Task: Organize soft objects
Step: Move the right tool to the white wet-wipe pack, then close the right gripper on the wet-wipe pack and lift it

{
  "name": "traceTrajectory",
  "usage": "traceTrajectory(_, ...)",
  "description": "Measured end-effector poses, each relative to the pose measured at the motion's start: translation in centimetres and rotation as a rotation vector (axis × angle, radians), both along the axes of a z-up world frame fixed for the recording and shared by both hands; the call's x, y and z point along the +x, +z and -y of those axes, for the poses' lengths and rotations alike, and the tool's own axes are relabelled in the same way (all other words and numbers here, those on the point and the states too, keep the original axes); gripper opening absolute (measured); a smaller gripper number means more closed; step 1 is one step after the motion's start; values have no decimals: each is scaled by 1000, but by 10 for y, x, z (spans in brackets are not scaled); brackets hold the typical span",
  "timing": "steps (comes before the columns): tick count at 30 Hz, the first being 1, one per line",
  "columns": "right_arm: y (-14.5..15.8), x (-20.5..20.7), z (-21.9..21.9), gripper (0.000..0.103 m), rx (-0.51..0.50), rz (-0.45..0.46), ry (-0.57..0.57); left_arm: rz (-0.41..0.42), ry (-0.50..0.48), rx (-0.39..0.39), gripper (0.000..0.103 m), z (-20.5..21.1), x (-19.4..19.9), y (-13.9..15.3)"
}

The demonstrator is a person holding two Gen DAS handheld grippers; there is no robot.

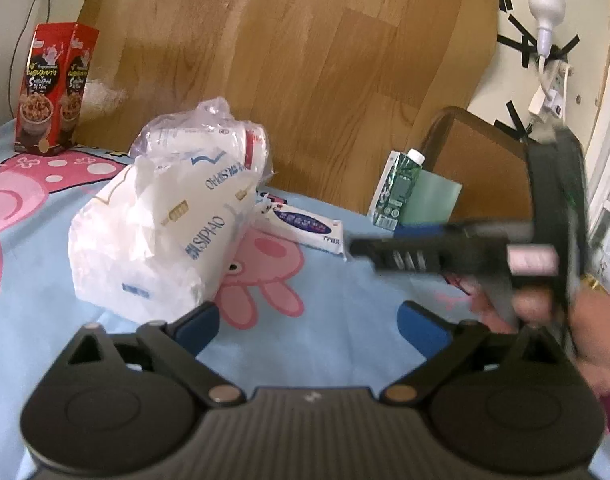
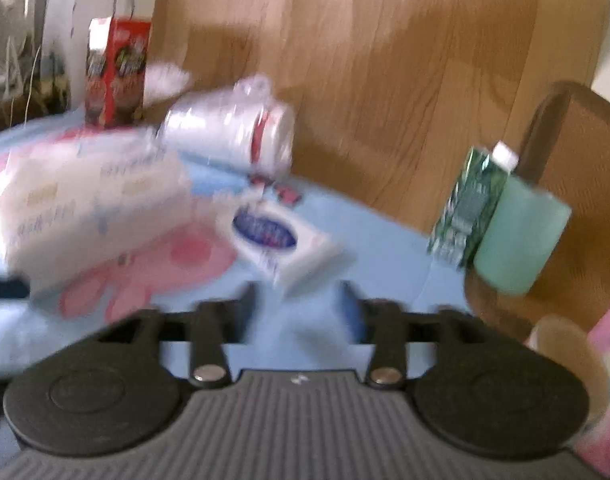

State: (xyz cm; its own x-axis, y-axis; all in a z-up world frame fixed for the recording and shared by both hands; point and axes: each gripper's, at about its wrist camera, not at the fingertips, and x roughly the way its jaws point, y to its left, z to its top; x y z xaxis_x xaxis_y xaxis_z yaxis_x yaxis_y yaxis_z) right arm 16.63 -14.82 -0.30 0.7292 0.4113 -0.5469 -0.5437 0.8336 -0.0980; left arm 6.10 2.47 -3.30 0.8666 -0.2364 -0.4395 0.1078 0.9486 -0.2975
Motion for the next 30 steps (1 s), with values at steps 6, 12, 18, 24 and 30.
traceTrajectory(6, 14, 56, -31, 80, 109, -50, -56, -2, -13, -3, 100, 1, 1, 0)
traceTrajectory(12, -11, 108, -63, 80, 80, -205, -92, -8, -35, -5, 100, 2, 3, -1)
traceTrajectory(18, -26, 103, -60, 68, 116, -272, -34, -29, -38, -24, 102, 0, 6, -2)
traceTrajectory(24, -21, 72, -42, 59, 96, -235, 11, -27, -31, -33, 102, -2, 6, -2)
traceTrajectory(30, -23, 41, -3, 60, 142, -226, -16, 6, -31, -53, 102, -6, 2, 0)
